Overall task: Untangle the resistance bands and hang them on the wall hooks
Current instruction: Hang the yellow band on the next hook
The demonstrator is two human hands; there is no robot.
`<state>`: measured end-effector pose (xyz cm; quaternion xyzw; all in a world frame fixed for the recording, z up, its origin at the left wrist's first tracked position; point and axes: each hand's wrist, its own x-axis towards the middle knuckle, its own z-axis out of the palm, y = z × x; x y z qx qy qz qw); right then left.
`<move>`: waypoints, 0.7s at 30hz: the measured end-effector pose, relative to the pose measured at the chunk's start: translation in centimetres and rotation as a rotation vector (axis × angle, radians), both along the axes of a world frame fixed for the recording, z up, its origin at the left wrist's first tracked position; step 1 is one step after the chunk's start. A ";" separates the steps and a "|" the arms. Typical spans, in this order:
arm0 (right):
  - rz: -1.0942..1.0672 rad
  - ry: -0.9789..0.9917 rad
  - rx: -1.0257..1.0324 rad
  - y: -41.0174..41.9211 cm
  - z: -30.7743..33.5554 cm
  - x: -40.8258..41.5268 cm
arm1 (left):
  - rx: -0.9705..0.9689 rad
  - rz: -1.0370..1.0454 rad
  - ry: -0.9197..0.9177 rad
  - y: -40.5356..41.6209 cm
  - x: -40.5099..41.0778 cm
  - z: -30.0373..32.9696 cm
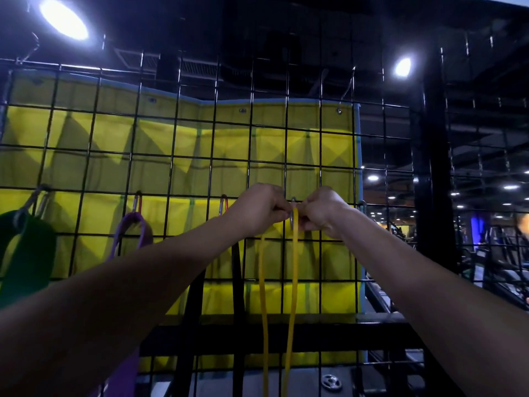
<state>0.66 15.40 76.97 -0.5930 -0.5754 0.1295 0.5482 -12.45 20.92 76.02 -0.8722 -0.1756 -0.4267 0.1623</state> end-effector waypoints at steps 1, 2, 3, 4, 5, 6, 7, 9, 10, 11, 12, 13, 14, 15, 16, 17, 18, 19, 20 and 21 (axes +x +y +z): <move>0.017 0.032 0.000 -0.2 0.0 -0.1 | -0.006 -0.001 0.009 -0.1 0.0 0.0; 0.043 0.068 0.000 -0.5 0.0 -0.2 | -0.016 -0.003 0.014 -0.1 0.1 0.0; 0.071 0.096 0.000 -0.7 -0.1 -0.3 | -0.024 -0.001 0.019 -0.2 0.1 0.0; 0.083 0.109 -0.005 -0.9 -0.1 -0.4 | -0.028 0.008 0.029 -0.2 0.1 0.0; 0.084 0.106 -0.012 -0.9 -0.1 -0.4 | -0.028 0.025 0.047 -0.3 0.0 0.1; 0.079 0.099 -0.019 -1.0 -0.1 -0.4 | -0.025 0.048 0.073 -0.3 0.0 0.2; 0.075 0.099 -0.027 -1.0 -0.1 -0.3 | -0.019 0.074 0.103 -0.4 -0.1 0.4; 0.080 0.112 -0.032 -0.9 0.1 -0.2 | -0.023 0.104 0.152 -0.5 -0.1 0.7; 0.083 0.120 -0.032 -0.8 0.1 -0.1 | -0.034 0.099 0.149 -0.6 -0.1 0.7; 0.086 0.126 -0.033 -0.7 0.1 -0.1 | -0.049 0.086 0.115 -0.5 -0.2 0.7; 0.088 0.133 -0.032 -0.6 0.1 0.0 | -0.067 0.069 0.047 -0.4 -0.3 0.7; 0.090 0.141 -0.029 -0.5 0.1 0.1 | -0.089 0.049 -0.047 -0.3 -0.4 0.6; 0.092 0.142 -0.024 -0.3 0.1 0.1 | -0.115 0.020 -0.147 -0.1 -0.5 0.4; 0.089 0.138 -0.019 -0.1 0.1 0.3 | -0.143 -0.012 -0.226 -0.1 -0.5 0.2; 0.084 0.133 -0.016 -0.1 0.1 0.3 | -0.176 -0.042 -0.268 -0.1 -0.4 -0.1; 0.080 0.128 -0.017 0.0 0.0 0.4 | -0.212 -0.073 -0.281 -0.2 -0.2 -0.4; 0.078 0.121 -0.018 -0.1 0.0 0.3 | -0.243 -0.103 -0.283 -0.4 0.1 -0.6; 0.080 0.116 -0.017 -0.1 0.0 0.3 | -0.259 -0.130 -0.292 -0.5 0.4 -0.9; 0.084 0.116 -0.011 -0.1 0.0 0.3 | -0.256 -0.155 -0.312 -0.6 0.7 -1.1; 0.086 0.118 -0.006 -0.1 0.0 0.3 | -0.241 -0.179 -0.335 -0.7 1.0 -1.2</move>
